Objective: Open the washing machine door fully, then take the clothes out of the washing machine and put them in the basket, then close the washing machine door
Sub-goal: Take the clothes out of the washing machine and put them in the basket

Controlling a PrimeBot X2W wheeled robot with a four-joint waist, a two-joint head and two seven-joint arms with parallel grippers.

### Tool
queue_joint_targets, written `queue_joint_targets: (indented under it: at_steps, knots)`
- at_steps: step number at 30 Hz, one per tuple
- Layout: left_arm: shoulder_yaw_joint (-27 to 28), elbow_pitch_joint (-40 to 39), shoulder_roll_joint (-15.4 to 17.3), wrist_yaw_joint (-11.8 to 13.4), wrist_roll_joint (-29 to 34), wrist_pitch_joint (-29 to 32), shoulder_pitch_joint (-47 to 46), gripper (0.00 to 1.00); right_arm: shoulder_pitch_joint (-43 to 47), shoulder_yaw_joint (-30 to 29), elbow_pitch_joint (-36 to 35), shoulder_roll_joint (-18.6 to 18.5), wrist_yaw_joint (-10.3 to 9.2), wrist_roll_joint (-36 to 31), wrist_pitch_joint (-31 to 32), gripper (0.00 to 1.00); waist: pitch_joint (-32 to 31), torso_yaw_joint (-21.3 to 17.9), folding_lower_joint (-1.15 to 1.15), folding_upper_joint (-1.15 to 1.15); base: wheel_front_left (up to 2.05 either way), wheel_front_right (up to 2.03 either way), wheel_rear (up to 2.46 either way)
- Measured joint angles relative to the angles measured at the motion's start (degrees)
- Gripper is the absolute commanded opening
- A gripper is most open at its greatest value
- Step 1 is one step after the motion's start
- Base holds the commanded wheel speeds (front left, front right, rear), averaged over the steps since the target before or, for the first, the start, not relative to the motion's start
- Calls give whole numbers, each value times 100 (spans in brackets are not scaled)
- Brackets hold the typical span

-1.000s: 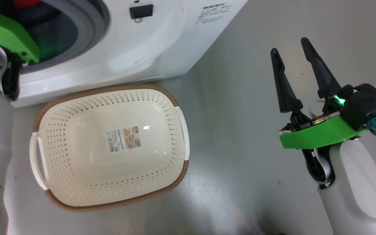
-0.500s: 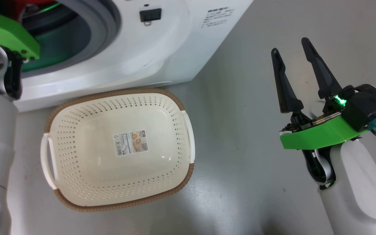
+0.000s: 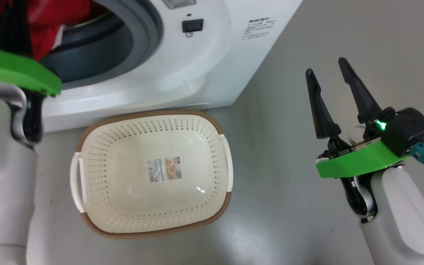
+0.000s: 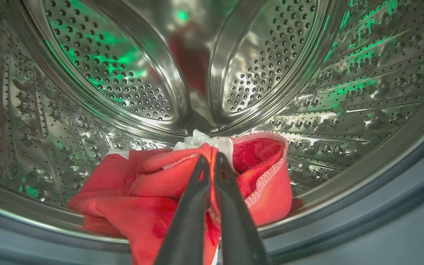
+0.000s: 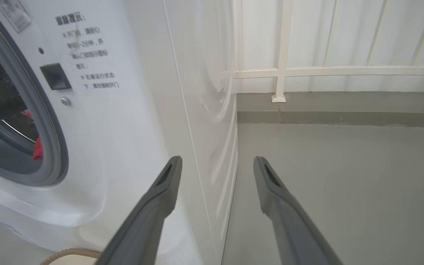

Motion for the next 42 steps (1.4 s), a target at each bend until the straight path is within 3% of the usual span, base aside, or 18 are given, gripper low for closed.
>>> queue_joint_targets:
  at_steps: [23,33,42]
  knots:
    - [570,-2095,-290,60,396,0,2346,0,453,-20,325,-57,0,157,0,100,-1067,212,0,0,0,0,0]
    - [547,-3439,-382,420,552,78,3390,0,792,-112,369,-30,0,207,0,100,-1659,214,0,0,0,0,0]
    - [407,-5157,-372,711,768,469,3907,0,980,-145,315,30,0,196,0,100,-1960,292,0,0,0,0,0]
